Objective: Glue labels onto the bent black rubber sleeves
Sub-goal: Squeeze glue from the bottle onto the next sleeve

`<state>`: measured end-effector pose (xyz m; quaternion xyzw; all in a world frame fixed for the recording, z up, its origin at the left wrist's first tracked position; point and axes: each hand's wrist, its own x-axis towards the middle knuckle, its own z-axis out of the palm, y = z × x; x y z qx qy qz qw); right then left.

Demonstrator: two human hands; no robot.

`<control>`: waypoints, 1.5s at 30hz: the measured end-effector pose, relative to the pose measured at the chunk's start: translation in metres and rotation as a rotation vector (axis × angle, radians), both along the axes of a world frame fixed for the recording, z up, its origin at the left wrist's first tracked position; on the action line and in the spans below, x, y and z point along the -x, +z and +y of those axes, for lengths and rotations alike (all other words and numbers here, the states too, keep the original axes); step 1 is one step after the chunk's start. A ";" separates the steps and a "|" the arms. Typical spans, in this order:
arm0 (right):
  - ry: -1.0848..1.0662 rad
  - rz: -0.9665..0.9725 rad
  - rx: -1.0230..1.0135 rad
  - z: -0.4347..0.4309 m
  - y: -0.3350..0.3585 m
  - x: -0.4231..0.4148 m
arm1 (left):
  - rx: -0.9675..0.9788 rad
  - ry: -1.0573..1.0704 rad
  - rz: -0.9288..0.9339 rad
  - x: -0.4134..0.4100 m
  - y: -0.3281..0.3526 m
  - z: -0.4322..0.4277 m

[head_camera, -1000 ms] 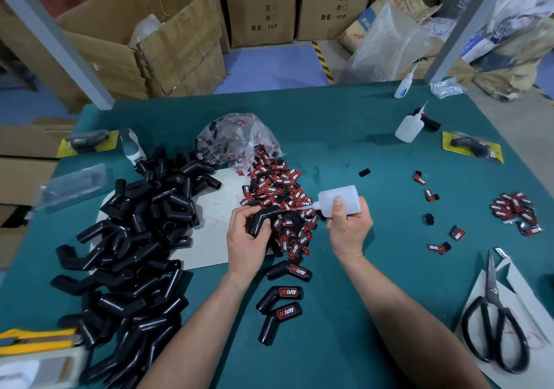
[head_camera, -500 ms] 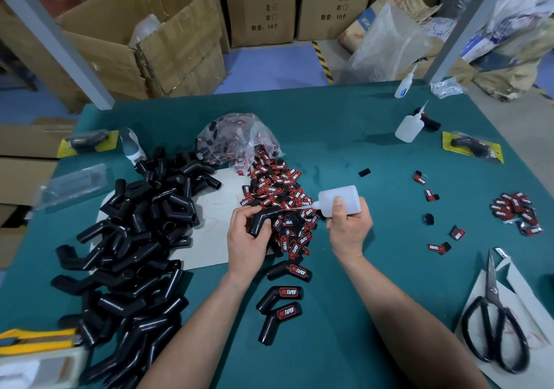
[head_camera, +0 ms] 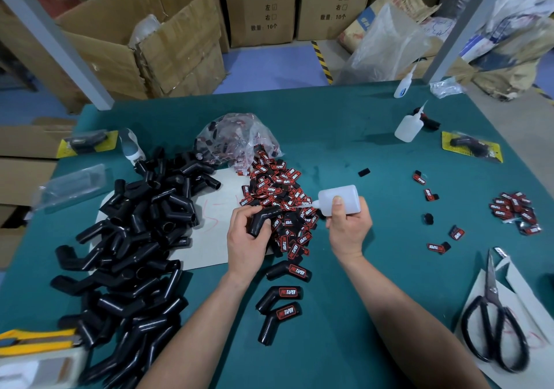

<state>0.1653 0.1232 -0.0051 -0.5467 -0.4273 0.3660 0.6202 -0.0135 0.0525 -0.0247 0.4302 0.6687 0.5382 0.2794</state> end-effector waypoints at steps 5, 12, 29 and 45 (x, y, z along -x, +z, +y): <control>0.013 0.014 0.001 0.000 0.000 0.000 | 0.004 0.001 0.002 0.000 0.001 0.000; 0.013 0.024 0.001 -0.001 0.000 0.000 | 0.002 0.016 -0.016 0.000 0.004 -0.001; 0.033 0.014 0.004 -0.005 0.000 0.003 | -0.030 -0.013 0.010 0.000 0.005 -0.001; 0.057 0.000 -0.014 -0.010 0.005 0.006 | -0.026 -0.053 0.024 0.001 -0.001 -0.001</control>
